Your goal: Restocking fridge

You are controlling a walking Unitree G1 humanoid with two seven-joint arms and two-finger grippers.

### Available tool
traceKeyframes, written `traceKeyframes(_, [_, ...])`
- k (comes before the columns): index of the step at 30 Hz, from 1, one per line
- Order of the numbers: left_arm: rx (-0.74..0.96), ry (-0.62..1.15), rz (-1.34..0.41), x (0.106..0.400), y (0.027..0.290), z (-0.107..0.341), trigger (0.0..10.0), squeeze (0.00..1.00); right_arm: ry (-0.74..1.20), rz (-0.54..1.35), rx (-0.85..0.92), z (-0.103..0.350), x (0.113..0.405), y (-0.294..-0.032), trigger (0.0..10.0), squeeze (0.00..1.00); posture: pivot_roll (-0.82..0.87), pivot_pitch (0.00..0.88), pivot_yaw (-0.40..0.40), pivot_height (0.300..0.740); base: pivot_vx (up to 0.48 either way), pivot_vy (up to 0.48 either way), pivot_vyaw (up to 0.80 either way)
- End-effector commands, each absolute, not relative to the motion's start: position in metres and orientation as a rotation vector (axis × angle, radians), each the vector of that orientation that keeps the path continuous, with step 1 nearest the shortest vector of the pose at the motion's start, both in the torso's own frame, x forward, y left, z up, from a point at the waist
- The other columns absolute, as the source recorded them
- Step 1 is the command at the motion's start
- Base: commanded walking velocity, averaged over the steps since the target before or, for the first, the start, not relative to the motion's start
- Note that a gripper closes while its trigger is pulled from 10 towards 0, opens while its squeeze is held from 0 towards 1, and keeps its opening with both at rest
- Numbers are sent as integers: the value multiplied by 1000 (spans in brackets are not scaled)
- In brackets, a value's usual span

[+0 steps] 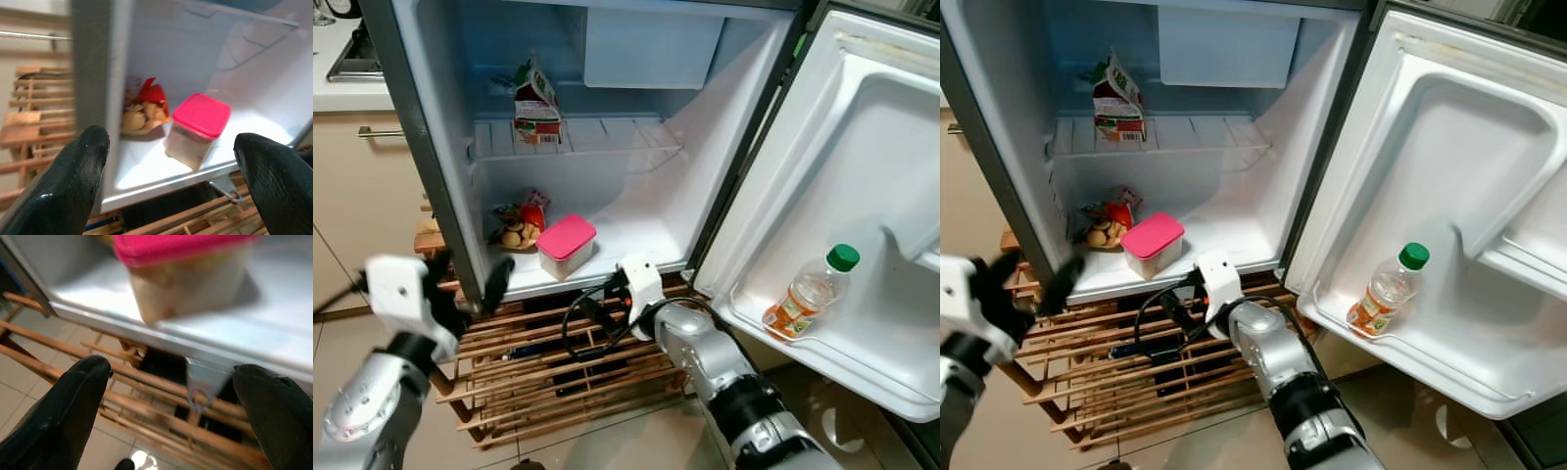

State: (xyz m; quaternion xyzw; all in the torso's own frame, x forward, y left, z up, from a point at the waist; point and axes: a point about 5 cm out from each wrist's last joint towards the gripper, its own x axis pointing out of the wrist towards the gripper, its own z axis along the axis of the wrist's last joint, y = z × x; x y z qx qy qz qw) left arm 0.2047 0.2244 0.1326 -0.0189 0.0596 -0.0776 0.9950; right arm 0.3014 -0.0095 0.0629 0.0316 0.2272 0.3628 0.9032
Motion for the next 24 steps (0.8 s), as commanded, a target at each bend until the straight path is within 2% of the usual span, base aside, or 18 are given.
traceKeyframes(1, [-57,108,-159,208,224,136,10000,0,439,744,93,71,308,-3,10000,0,114,0,-110,740,0,0,0])
traceKeyframes(10, [0,160,-205,197,225,126,10000,0,401,714,87,75,315,3,10000,0,122,0,-124,740,0,0,0])
traceKeyframes(17, [-2,168,-230,193,222,125,10000,0,406,708,272,84,320,17,10000,0,138,1,-128,740,0,0,0])
traceKeyframes(24, [48,214,-237,185,226,115,10000,0,401,775,305,89,317,32,10000,0,149,0,-135,740,0,0,0])
